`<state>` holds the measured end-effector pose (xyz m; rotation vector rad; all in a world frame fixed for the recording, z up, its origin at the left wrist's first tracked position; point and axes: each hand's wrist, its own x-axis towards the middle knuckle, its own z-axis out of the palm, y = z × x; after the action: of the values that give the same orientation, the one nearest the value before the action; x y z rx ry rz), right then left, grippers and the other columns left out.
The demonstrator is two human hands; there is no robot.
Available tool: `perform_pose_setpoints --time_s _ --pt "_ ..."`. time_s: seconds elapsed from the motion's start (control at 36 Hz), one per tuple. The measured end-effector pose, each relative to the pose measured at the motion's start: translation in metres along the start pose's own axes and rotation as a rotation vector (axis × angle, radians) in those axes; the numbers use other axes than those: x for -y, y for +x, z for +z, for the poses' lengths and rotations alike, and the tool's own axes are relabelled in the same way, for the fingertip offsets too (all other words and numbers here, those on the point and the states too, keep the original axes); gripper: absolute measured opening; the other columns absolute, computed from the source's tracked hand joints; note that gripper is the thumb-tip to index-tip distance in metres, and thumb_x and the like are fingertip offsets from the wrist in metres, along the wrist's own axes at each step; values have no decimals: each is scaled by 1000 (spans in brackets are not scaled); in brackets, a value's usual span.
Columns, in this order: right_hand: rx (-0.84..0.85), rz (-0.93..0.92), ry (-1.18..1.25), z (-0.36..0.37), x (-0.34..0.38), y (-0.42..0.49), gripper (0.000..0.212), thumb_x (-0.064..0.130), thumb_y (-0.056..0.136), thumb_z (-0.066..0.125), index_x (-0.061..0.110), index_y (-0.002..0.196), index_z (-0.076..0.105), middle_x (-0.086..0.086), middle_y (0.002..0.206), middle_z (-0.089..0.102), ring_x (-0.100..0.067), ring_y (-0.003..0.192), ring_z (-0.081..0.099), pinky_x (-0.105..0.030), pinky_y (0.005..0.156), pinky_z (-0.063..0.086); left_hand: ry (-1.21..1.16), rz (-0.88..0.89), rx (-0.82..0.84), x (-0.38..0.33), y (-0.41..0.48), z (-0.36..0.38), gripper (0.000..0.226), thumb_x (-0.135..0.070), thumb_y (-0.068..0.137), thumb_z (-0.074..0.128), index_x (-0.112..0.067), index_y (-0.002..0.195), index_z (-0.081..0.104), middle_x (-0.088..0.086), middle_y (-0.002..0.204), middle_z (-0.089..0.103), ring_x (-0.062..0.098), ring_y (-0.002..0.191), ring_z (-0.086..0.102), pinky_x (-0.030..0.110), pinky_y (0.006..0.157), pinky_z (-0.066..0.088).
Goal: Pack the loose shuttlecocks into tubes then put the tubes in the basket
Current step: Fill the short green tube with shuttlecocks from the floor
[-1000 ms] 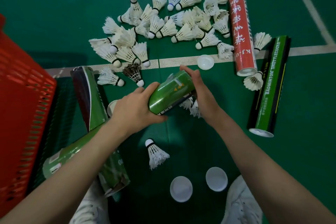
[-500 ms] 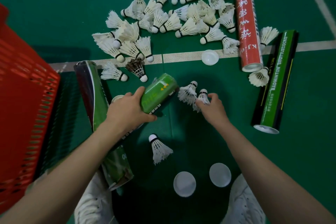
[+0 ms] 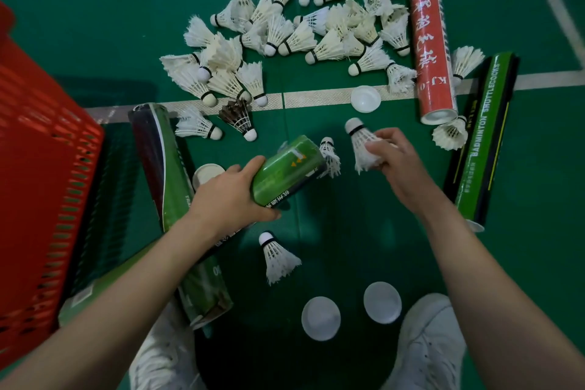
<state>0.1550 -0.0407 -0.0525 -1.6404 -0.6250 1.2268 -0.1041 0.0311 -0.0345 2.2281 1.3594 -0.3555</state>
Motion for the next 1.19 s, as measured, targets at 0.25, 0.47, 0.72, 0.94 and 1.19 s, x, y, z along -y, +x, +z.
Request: perform_pose_setpoints --time_s 0.25,0.47,0.72,0.94,1.19 --pt "415 20 11 0 15 -5 18 13 75 56 6 91 53 -4 78 61 -12 64 56 -21 56 45 -104 115 61 8 -3 -5 105 -78 50 63 -43 140 22 -3 116 55 20 102 54 36 84 49" --pt "449 80 -93 13 11 -9 28 25 76 55 8 99 54 -5 92 57 -16 77 56 -26 66 47 -15 232 167 5 -7 -10 106 -71 58 71 -44 144 15 -4 129 50 20 112 53 37 89 49" --pt "296 43 -58 56 13 -17 72 80 81 19 41 135 43 15 137 50 -16 134 41 -54 113 27 79 274 57 -3 -9 -7 102 -74 59 65 -42 144 19 -5 118 53 21 105 57 34 81 50" --pt "130 35 -20 79 13 -5 56 59 97 16 28 131 48 5 131 56 -11 130 43 -43 113 29 71 191 -19 -2 -7 -5 96 -65 64 69 -43 143 20 -5 112 54 20 103 57 29 71 42" --pt "-2 19 -388 98 -37 -24 16 26 93 57 13 97 50 2 88 55 -15 82 53 -26 72 43 86 -163 -24 37 3 -7 97 -65 66 70 -33 144 20 6 116 53 31 101 58 38 78 48"
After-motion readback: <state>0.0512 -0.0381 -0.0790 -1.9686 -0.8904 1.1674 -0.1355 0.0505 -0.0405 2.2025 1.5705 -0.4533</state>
